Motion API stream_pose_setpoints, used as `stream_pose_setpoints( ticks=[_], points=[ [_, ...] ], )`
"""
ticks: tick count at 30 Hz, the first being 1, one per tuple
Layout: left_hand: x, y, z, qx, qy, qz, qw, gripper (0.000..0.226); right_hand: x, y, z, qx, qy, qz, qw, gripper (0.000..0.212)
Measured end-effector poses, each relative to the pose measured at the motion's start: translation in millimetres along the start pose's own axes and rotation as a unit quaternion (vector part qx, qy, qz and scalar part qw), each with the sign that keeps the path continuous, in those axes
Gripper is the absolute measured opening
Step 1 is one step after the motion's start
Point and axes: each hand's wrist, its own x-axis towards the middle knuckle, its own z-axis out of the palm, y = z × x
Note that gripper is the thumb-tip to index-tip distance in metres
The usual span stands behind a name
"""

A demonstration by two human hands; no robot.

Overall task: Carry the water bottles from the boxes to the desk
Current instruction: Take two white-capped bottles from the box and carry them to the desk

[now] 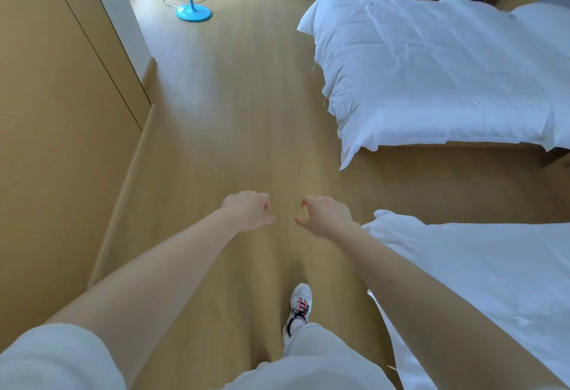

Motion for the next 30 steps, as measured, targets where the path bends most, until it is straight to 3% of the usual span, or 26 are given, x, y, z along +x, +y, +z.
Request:
stream_pose_setpoints(
  ticks=[15,30],
  points=[
    [168,-72,-142,0.003,0.015,-0.115,0.993,0.036,245,-22,-124,0.018,0.013,-0.105,0.994,0.045],
    [322,-89,-241,-0.031,0.053,-0.093,0.994,0.036,383,6,-204,0.033,0.03,-0.06,0.997,0.048]
  ],
)
